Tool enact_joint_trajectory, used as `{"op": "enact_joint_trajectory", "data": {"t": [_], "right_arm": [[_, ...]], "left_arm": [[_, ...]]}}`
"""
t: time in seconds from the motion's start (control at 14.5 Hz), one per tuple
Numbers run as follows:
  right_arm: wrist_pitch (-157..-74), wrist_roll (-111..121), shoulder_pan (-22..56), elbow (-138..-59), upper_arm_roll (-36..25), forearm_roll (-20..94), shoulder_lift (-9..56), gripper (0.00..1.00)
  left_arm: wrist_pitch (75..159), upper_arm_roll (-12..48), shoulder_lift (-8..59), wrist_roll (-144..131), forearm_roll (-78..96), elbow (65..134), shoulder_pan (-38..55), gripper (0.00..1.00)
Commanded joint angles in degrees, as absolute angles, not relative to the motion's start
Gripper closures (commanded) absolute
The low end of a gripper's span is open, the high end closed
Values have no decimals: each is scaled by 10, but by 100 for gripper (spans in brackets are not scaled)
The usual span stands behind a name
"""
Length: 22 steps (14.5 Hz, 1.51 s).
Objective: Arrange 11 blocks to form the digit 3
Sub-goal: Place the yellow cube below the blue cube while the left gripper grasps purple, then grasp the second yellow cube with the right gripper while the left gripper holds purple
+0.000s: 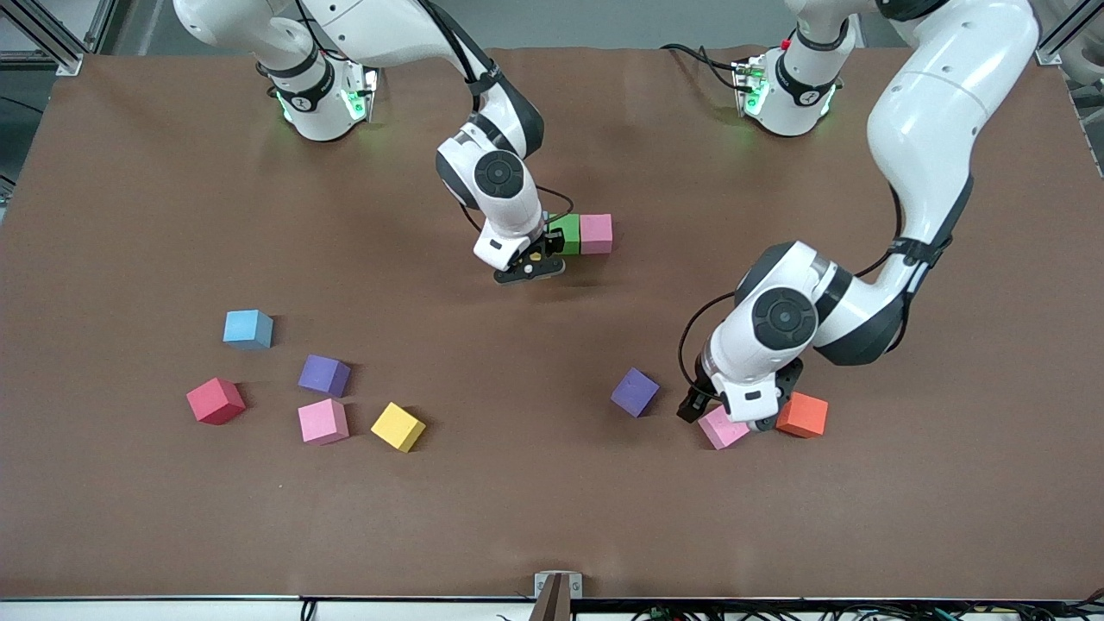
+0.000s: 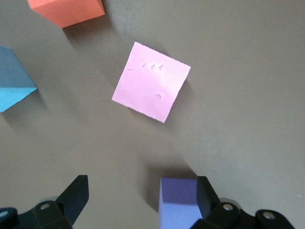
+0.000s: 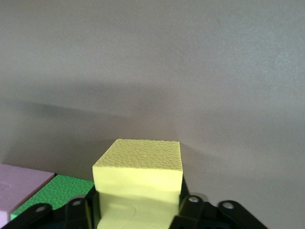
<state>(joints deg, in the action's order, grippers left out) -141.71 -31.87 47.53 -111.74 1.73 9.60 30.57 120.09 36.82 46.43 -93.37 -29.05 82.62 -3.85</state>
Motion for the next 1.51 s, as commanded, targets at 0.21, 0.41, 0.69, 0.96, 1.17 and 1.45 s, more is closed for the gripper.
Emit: {"op": "enact_joint_trajectory", "data": {"t": [0.21, 0.41, 0.69, 0.96, 1.17, 1.45], "right_arm": [[-1381, -335, 458, -1085, 13, 99, 300, 0], [-1291, -331, 426, -1031, 13, 99, 282, 0], [-1242, -184, 355, -970, 12, 97, 286, 0], [-1240, 38, 276, -943, 10, 91, 295, 0], [-1243, 169, 240, -901, 9, 38, 335, 0], [-1248, 315, 215, -828, 8, 23, 408, 0]], "left_arm": [[1229, 323, 480, -944, -293, 795, 18, 0], [1258, 309, 512, -998, -292, 753, 73, 0], [1259, 297, 528, -996, -292, 729, 94, 0], [1263, 269, 545, -1001, -293, 726, 114, 0], [1273, 262, 553, -1006, -291, 727, 120, 0], [1276, 262, 560, -1009, -292, 727, 123, 34]]}}
